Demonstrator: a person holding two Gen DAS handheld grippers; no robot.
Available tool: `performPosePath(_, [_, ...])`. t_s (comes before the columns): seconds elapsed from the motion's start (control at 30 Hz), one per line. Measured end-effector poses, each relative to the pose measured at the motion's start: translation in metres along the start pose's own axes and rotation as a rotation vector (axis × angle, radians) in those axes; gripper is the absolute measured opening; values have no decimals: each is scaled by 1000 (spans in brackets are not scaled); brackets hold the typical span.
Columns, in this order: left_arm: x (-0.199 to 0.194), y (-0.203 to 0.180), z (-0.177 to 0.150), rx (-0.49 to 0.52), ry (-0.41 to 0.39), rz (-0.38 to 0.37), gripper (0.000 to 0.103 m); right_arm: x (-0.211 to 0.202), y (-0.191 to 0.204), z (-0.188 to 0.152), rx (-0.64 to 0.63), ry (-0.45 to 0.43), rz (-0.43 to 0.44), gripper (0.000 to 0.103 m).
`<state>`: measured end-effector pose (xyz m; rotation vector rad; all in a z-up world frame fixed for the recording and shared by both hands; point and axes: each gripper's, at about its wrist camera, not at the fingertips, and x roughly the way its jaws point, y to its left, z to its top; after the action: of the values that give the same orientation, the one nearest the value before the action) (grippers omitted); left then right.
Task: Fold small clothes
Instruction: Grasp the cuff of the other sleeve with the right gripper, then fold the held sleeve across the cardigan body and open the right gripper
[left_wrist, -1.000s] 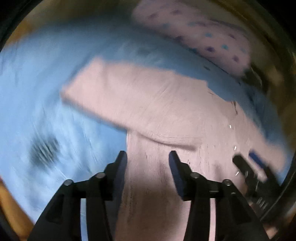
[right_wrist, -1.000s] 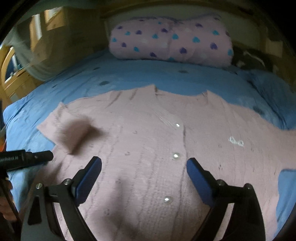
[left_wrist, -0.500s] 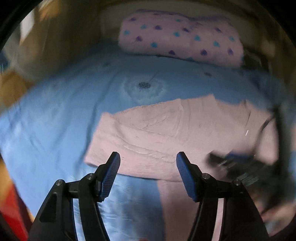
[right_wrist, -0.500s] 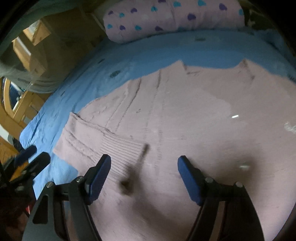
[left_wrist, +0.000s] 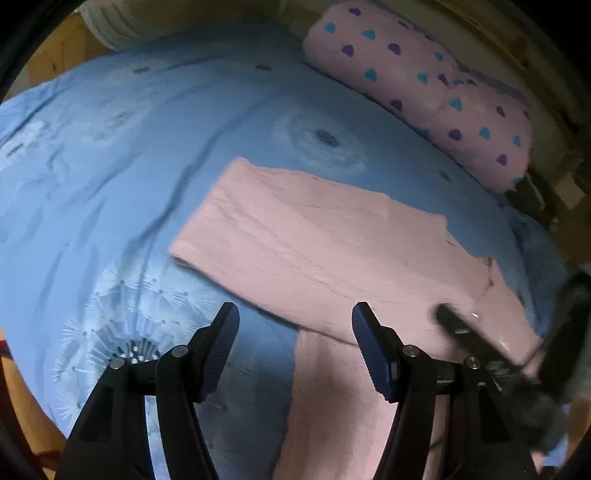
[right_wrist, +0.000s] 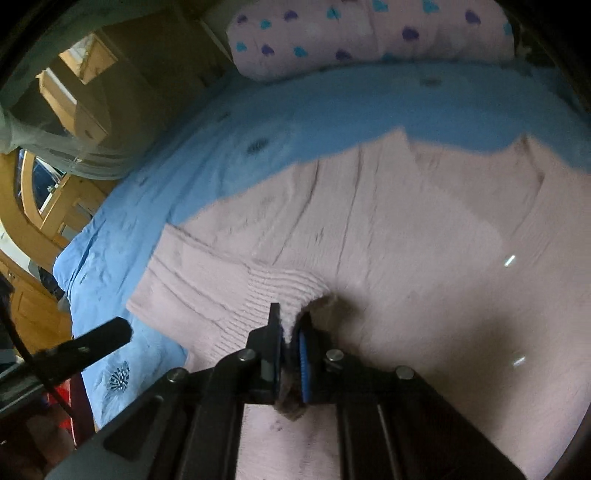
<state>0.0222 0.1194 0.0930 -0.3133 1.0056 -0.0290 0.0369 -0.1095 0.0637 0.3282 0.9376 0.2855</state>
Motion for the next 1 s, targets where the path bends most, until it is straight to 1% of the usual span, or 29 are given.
performPosePath(0.17, [12, -4, -1, 20, 13, 35, 45, -29, -10, 21, -35, -53, -42, 7])
performPosePath(0.23, [13, 0, 0, -25, 7, 22, 45, -32, -11, 30, -54, -51, -64, 7])
performPosePath(0.3, [12, 6, 0, -97, -1, -15, 45, -39, -10, 34, -80, -54, -72, 7])
performPosePath(0.37, [14, 8, -2, -138, 3, -43, 45, -46, -10, 36, -101, -59, -71, 7])
performPosePath(0.4, [15, 8, -2, -142, 5, -48, 45, -50, -12, 36, -106, -62, -68, 7])
performPosePath(0.53, [20, 2, -4, -141, 15, -44, 45, -56, -21, 31, -134, -61, -103, 7])
performPosePath(0.6, [21, 0, -5, -143, 3, -59, 44, -60, -28, 30, -127, -61, -110, 7])
performPosePath(0.73, [21, -6, -7, -124, -31, -68, 43, -72, -44, 30, -106, -91, -107, 7])
performPosePath(0.83, [24, -10, -6, -110, -28, -76, 41, -80, -56, 31, -93, -117, -116, 7])
performPosePath(0.87, [25, -10, -5, -114, -29, -98, 41, -81, -59, 32, -86, -123, -116, 7])
performPosePath(0.93, [25, -7, 0, -120, -41, -165, 41, -86, -69, 33, -64, -137, -116, 7])
performPosePath(0.97, [21, -4, 5, -104, -72, -180, 40, -88, -75, 33, -51, -140, -115, 7])
performPosePath(1.0, [18, -3, 8, -88, -102, -177, 40, -91, -79, 33, -41, -140, -114, 7])
